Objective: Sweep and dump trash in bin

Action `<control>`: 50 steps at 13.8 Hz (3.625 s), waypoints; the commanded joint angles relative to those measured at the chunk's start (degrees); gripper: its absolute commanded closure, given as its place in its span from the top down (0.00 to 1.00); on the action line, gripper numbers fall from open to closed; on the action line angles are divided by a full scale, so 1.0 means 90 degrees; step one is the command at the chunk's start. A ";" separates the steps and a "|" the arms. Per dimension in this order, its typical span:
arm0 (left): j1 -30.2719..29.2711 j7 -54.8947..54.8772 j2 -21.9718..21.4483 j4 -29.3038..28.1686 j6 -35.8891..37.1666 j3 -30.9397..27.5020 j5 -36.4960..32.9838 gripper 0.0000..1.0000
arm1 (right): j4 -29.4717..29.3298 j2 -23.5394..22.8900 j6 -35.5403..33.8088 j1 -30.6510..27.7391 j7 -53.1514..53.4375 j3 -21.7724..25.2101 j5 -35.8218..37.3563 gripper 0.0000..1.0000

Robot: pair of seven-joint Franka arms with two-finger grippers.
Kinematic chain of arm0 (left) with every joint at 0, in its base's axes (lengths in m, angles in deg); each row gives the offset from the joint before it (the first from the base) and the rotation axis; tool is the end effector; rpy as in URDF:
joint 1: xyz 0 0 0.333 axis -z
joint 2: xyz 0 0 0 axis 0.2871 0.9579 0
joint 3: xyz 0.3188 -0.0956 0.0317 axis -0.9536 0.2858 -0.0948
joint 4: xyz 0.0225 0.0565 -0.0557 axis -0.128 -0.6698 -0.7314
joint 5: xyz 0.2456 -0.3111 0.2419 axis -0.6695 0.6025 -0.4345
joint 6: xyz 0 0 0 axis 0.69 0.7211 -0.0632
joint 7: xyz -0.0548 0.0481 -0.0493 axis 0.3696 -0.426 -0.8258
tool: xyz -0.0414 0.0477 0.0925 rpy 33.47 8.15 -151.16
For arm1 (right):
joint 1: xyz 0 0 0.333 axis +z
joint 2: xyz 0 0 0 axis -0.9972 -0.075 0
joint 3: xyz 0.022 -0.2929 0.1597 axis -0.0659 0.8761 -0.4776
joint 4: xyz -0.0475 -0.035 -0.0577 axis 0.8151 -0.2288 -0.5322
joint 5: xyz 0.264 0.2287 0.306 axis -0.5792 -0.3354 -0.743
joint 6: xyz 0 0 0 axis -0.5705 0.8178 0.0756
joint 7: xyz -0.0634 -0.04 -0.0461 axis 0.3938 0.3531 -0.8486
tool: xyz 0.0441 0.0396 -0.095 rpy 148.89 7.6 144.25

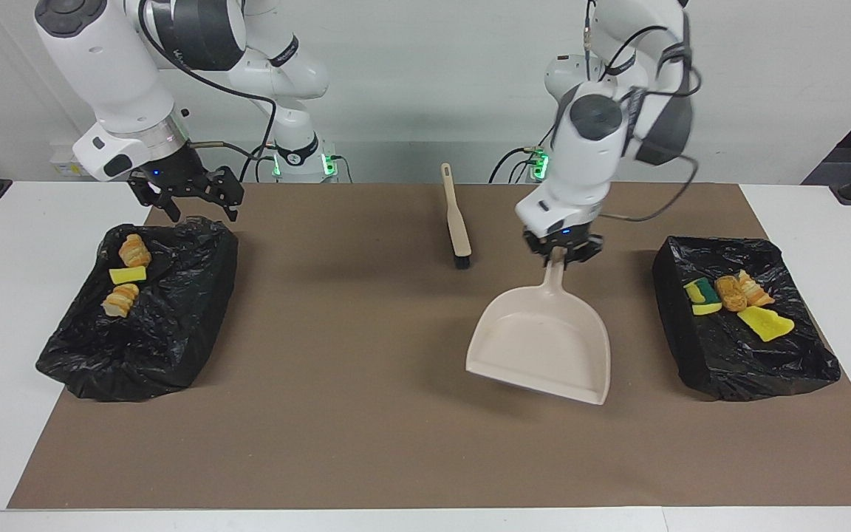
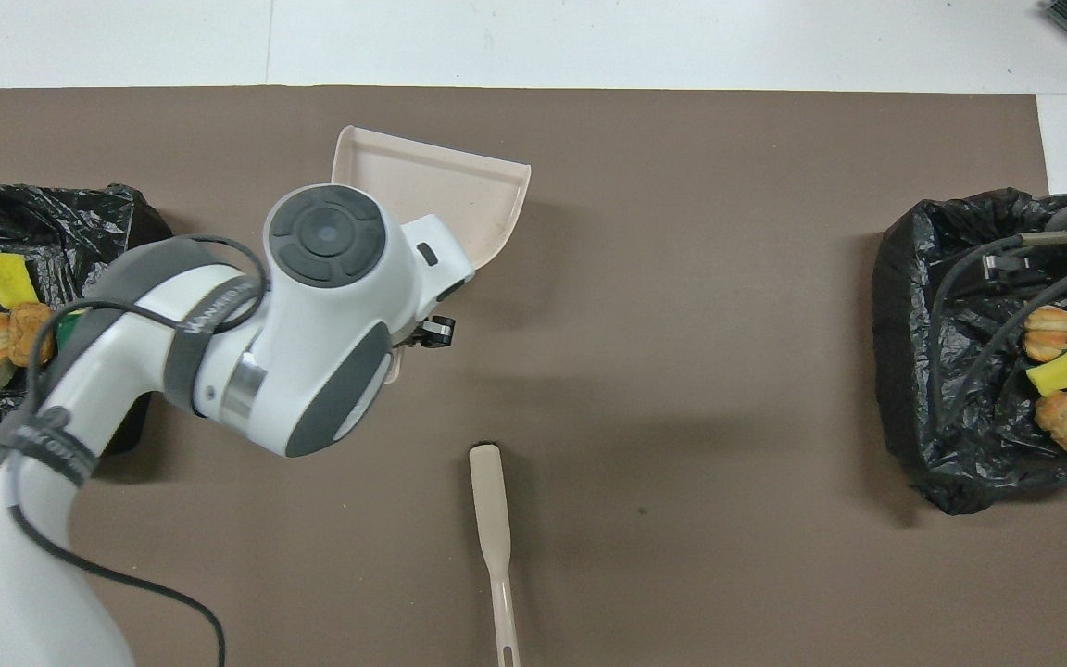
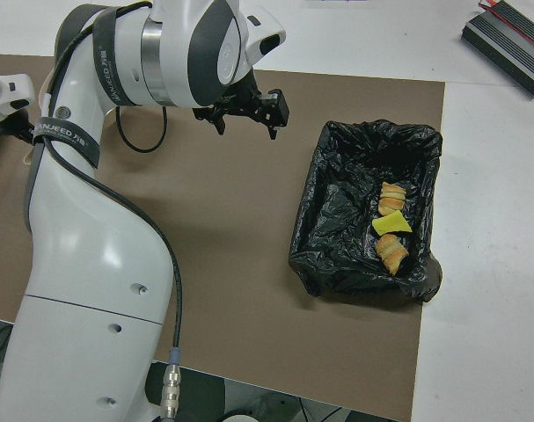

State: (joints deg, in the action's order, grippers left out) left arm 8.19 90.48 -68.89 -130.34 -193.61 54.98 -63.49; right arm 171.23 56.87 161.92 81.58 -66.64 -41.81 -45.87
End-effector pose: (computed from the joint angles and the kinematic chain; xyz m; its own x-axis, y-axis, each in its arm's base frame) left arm 0.5990 -0.3680 0.4048 0.9747 -0.2225 -0.0210 -0.2233 -0.9730 -0.0576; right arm 0.6498 0.0020 0.6135 0.9985 -0.0045 -0.0538 -0.0045 -1.0000 -0.0003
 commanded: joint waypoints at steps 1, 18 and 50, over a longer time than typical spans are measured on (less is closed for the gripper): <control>0.0273 0.0893 0.0435 0.0365 -0.0292 -0.0123 0.0366 0.00 | 0.0156 0.0140 0.0029 -0.0079 0.0025 -0.0034 -0.0142 1.00; 0.0479 0.1384 0.0905 0.0288 -0.0958 -0.0123 0.0603 0.56 | 0.0156 0.0140 0.0029 -0.0079 0.0025 -0.0034 -0.0142 1.00; -0.3007 -0.3196 -0.1790 0.1587 0.2059 -0.0455 0.0788 1.00 | 0.0156 0.0140 0.0029 -0.0079 0.0025 -0.0034 -0.0142 1.00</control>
State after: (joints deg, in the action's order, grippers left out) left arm -17.93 61.97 -84.63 -116.27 -176.66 50.44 -57.02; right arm 171.24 56.87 161.93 81.58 -66.64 -41.81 -45.88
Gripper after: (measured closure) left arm 0.000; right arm 0.000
